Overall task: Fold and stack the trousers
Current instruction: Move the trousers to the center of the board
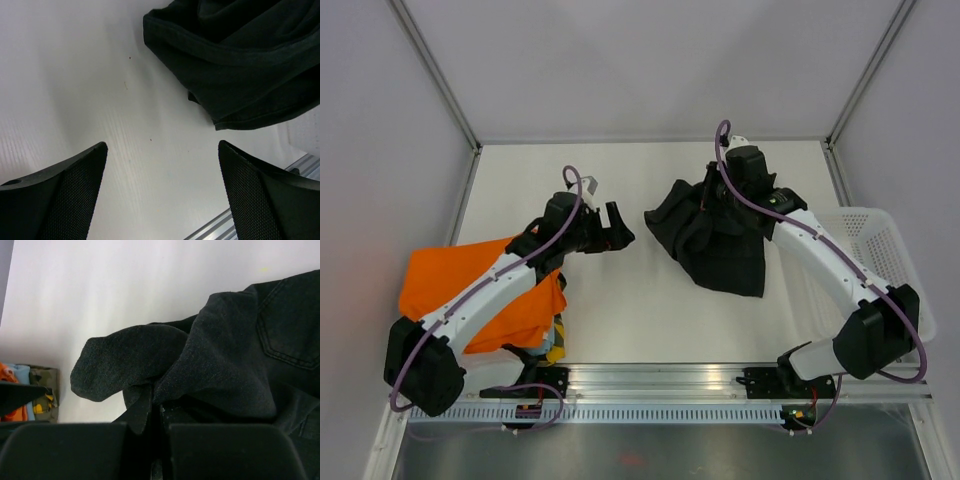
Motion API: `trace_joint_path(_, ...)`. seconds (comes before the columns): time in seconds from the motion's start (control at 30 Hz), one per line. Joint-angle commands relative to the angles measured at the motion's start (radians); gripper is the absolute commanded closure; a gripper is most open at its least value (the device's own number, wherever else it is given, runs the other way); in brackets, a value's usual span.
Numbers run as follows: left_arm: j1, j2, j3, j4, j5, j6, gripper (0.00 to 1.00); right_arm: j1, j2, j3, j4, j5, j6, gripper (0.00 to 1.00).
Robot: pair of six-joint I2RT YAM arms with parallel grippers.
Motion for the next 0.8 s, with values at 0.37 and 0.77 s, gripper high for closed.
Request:
trace_joint_path(0.37, -0.182, 0.341, 0.006, 0.378, -0.108, 0.023, 0.06, -0.07, -0.118, 0.139, -0.077, 0.261, -0.164, 1.0)
trace_joint_path(0.77, -0.264, 0.619, 0.144, 0.687, 0.036, 0.121, 0.08, -0.076, -0.136, 0.064, -0.078, 0.215, -0.125, 1.0)
